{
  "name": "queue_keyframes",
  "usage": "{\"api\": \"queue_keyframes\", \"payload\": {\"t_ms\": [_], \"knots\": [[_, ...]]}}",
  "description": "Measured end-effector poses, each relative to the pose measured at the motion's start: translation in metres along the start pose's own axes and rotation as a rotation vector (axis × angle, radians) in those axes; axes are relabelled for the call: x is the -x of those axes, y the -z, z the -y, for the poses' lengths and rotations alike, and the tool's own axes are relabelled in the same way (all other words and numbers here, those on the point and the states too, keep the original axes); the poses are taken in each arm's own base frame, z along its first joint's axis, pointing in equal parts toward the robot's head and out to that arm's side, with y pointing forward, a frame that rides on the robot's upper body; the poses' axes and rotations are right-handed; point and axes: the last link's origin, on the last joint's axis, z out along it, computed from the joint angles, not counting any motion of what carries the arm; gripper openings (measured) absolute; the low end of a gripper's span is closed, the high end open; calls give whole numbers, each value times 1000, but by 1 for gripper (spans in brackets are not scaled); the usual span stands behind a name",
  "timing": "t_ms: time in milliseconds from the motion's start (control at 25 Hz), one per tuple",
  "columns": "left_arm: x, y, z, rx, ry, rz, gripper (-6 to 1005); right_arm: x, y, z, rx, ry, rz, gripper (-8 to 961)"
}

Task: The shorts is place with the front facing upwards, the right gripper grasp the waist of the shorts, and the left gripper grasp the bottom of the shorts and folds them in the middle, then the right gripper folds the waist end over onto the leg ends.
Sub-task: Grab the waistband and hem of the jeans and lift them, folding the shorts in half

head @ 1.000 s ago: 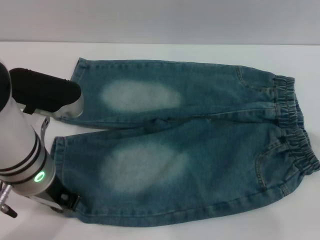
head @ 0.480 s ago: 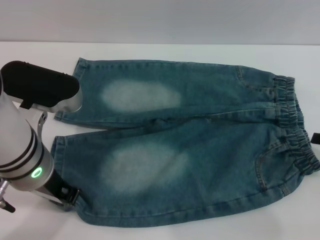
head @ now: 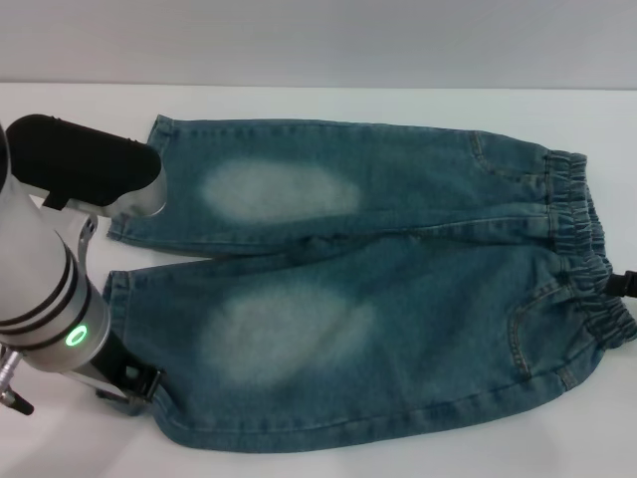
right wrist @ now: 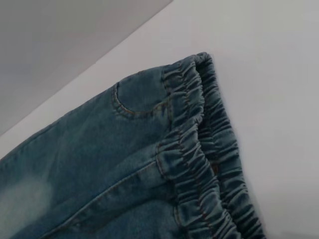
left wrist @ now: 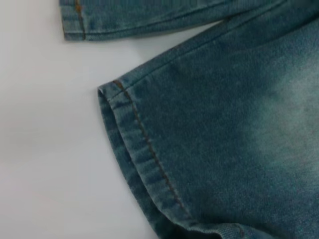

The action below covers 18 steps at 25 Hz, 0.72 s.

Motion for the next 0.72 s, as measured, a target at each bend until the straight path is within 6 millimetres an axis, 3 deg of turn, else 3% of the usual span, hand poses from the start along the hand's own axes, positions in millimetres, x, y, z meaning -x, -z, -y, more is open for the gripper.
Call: {"api": "queue_keyframes", "payload": {"t_ms": [720], "knots": [[-6,3,2,3,3,-16,24,4,-14,-5,18,12,-18,658]]}}
